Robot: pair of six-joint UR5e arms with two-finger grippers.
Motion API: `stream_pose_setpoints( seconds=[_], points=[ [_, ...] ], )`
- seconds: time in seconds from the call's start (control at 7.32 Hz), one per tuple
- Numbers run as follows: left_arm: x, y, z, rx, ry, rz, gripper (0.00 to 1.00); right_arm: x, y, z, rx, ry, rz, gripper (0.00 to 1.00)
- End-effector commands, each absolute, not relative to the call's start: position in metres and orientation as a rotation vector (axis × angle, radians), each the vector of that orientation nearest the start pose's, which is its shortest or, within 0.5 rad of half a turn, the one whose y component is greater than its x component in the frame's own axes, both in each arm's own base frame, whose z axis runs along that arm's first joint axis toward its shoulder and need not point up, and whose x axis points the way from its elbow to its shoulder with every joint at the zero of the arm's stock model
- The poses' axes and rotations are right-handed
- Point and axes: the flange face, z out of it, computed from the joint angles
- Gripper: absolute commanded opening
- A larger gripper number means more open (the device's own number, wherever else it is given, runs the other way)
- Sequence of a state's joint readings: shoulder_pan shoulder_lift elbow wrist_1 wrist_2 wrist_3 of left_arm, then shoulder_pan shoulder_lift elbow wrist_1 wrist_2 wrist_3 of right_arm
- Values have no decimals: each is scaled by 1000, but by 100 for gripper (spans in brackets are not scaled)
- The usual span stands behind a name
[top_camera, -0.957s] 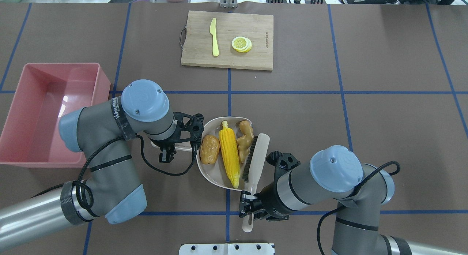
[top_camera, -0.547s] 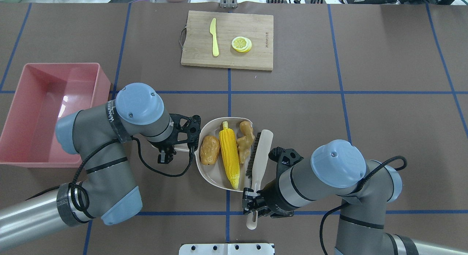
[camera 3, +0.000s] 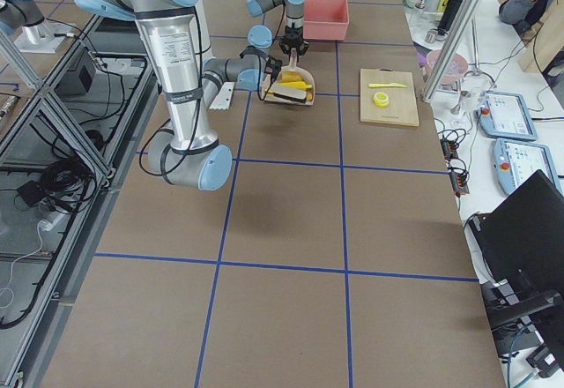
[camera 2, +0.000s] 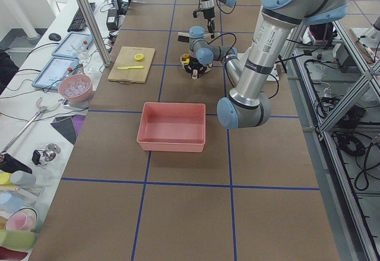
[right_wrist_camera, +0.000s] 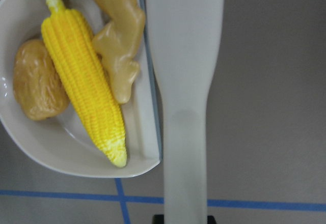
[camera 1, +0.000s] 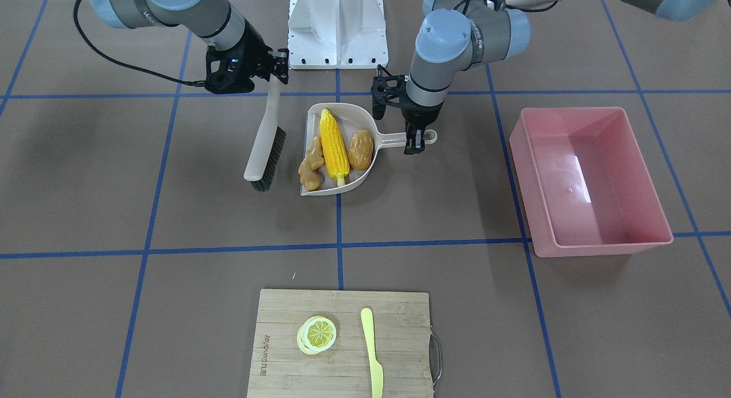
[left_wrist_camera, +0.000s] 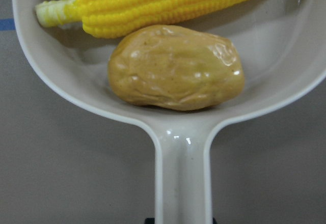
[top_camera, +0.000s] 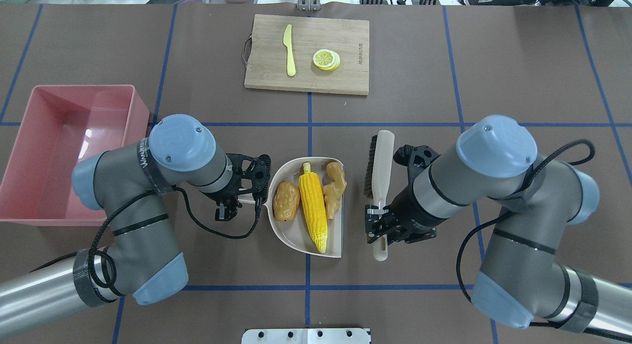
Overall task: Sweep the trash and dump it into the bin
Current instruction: 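Lift the brush away with the right gripper while the left gripper raises the dustpan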
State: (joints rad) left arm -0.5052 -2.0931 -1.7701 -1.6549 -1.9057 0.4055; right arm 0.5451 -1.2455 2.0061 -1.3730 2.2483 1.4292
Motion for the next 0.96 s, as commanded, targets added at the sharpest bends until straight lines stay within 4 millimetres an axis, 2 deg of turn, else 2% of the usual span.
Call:
stream_pose_setpoints(
  seconds=[0.0, 0.14, 0.41, 0.55, 0.82],
  points=[
    [511, -398, 261, 758, 640, 1478, 0, -392, -383, 283, -216, -984, -40, 0],
    [512, -398, 261, 760, 641, 1479, 0, -379, -386, 316, -212, -932, -70, 0],
    [509, -397, 255, 786, 658, 1455, 0, -335, -384, 395, -205, -848, -135, 0],
    [508, -397, 253, 791, 666, 1442, 0, -312, -383, 423, -208, -825, -148, 0],
    [503, -394, 248, 813, 690, 1411, 0, -285, -382, 451, -206, -800, -148, 0]
  ],
)
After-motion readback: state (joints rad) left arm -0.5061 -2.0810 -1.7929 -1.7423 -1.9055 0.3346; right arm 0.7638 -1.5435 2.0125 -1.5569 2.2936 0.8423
